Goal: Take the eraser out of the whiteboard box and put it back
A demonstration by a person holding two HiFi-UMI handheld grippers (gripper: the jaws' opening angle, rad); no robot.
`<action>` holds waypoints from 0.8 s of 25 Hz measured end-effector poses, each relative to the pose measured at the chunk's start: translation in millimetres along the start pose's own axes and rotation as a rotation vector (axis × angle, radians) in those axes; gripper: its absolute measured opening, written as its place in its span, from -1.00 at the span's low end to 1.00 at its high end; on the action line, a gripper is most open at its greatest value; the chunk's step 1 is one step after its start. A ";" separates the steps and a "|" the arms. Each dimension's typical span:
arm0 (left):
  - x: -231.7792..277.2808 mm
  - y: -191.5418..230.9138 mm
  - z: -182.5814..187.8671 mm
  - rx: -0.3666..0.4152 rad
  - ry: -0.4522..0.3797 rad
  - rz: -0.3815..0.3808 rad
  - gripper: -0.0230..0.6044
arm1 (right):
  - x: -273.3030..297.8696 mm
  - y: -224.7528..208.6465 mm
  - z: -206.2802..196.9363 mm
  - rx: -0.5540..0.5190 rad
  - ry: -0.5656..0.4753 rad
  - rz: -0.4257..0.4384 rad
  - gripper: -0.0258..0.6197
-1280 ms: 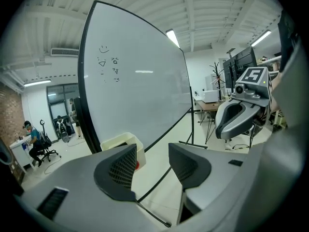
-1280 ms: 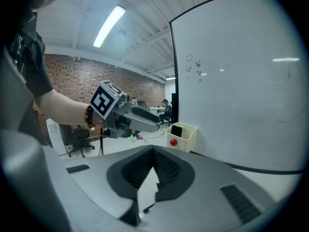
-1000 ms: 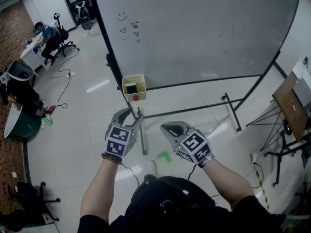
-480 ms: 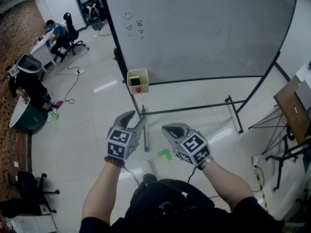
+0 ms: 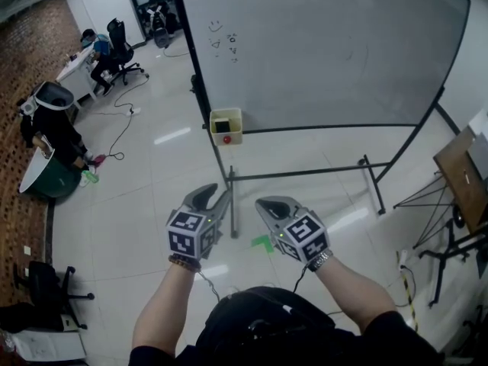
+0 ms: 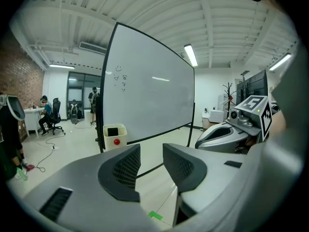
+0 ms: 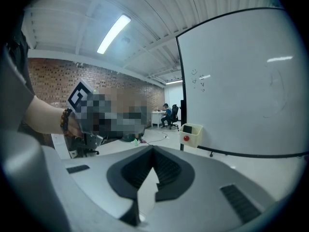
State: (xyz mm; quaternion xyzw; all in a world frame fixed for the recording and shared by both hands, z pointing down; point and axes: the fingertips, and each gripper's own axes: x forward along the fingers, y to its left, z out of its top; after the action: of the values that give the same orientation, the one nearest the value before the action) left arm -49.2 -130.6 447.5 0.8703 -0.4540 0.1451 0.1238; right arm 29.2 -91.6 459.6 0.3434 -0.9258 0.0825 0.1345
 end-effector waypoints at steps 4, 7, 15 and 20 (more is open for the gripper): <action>-5.6 3.6 -3.3 -0.021 -0.001 -0.008 -0.59 | 6.5 2.2 6.5 0.016 -0.006 -0.026 -0.85; -10.8 7.8 -2.1 -0.041 -0.015 -0.014 -0.66 | 12.2 6.3 11.8 0.022 -0.008 -0.045 -0.85; -21.7 18.7 -0.4 -0.048 -0.015 -0.030 -0.91 | 23.8 19.2 23.6 0.025 -0.016 -0.097 -0.85; -24.0 25.7 -4.3 -0.040 0.006 -0.029 -0.92 | 28.4 25.1 29.4 0.031 -0.019 -0.128 -0.85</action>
State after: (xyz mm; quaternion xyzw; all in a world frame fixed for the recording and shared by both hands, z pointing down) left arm -84.1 -125.3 444.8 0.8738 -0.4437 0.1368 0.1449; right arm -13.6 -97.4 438.9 0.4046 -0.9019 0.0849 0.1251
